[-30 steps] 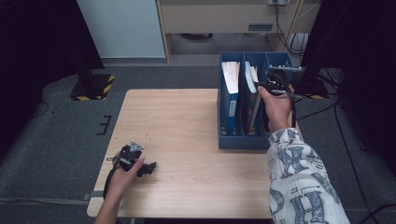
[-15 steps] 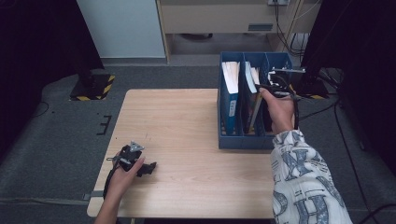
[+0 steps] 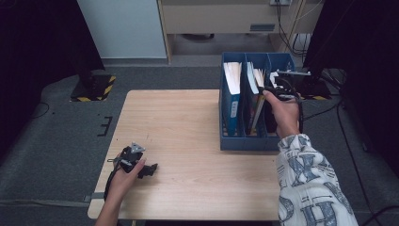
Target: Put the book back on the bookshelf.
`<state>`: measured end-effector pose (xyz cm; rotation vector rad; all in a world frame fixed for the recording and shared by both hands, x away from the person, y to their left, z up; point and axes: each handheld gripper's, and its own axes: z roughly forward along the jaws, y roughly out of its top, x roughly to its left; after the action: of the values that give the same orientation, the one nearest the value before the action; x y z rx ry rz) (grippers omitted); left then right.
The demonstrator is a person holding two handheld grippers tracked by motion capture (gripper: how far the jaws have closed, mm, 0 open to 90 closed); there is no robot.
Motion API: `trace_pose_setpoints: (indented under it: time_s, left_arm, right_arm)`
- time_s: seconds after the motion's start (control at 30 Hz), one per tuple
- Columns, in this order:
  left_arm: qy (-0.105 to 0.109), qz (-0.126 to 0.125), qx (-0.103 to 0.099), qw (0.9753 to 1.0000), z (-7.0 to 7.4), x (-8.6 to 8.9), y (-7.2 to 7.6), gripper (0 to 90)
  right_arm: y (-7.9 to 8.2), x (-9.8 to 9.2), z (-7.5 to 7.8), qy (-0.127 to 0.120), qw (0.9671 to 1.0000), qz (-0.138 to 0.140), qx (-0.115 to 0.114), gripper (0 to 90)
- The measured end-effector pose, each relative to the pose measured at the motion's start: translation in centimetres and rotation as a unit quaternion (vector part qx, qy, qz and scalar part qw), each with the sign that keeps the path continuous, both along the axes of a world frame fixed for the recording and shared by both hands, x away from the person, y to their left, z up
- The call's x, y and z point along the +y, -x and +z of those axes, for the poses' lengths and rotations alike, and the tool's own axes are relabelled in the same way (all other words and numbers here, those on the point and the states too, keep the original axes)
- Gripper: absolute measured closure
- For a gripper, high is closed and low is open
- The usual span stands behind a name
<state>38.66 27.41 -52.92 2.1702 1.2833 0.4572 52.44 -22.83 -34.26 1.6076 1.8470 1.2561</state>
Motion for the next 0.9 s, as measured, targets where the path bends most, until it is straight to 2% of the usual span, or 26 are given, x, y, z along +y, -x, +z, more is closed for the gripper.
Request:
trace_pose_setpoints:
  time_s: [0.27,0.5,0.67,0.9]
  left_arm:
    - [-0.002,-0.002,0.001,1.0,0.0,0.0,0.0,0.7]
    - [-0.002,-0.001,0.001,1.0,0.0,0.0,0.0,0.7]
    - [-0.002,-0.001,0.001,1.0,0.0,0.0,0.0,0.7]
    - [-0.002,-0.001,0.0,1.0,0.0,0.0,0.0,0.7]
  right_arm:
    - [1.0,-0.1,0.7,0.022,0.9996,0.001,-0.02,52.6]
    - [2.0,-0.6,1.1,0.017,0.9994,0.005,-0.03,46.5]
    - [3.0,-0.8,1.2,0.028,0.9984,0.007,-0.048,36.8]
    - [4.0,-0.9,1.1,0.04,0.9971,0.019,-0.062,29.2]
